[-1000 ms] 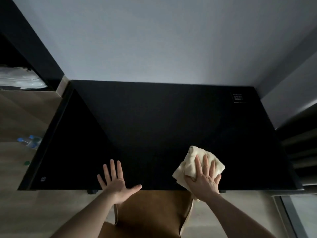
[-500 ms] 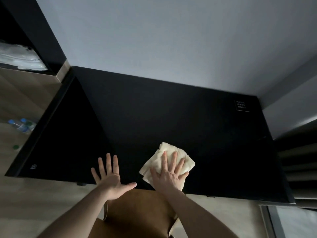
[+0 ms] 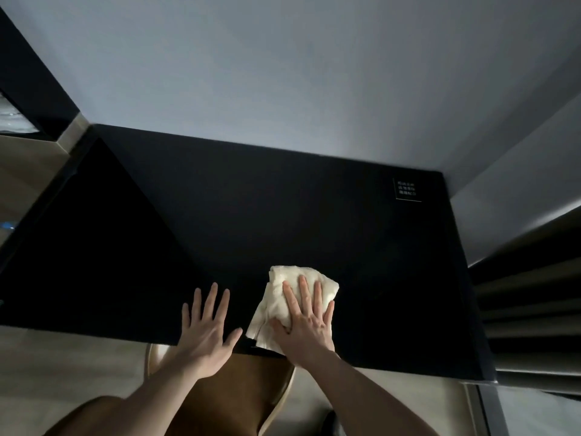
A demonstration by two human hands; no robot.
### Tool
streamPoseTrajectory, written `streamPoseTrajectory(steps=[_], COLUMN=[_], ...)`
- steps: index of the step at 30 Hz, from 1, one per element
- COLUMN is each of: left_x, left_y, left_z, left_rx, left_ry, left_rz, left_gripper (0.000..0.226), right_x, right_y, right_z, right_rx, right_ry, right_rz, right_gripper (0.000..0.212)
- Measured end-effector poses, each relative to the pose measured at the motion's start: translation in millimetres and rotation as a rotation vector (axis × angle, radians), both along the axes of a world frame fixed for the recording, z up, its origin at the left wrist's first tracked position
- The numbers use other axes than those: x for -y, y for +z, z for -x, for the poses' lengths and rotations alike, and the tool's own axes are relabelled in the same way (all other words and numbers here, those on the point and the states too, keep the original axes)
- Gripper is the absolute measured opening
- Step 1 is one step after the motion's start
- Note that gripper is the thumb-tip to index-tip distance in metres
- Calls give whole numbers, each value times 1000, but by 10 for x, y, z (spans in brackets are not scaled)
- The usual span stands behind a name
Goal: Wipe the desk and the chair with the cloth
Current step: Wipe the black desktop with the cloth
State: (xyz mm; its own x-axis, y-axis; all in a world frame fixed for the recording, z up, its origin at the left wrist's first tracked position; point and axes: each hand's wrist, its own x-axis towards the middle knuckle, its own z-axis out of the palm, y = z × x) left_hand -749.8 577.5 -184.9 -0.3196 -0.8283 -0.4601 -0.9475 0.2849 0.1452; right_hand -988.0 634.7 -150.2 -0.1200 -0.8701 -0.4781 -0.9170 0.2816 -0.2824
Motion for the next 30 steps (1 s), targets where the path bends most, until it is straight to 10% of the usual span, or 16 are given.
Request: streamPoseTrajectory(steps=[13, 19, 30], left_x=[-346, -259, -176], left_y=[186, 252, 320], left_z=[1918, 1882, 2041], left_rx=[52, 73, 173], left_ry=[104, 84, 150], left_rz=[-175, -249, -339], left_gripper=[103, 114, 121], right_x=[-880, -570, -499], right_y=[-72, 71, -13], right_z=[2799, 2306, 2116], right_rx=[-108, -151, -47], right_ry=[-245, -433, 91], right_rz=[-3, -139, -44], right_gripper=[83, 82, 79])
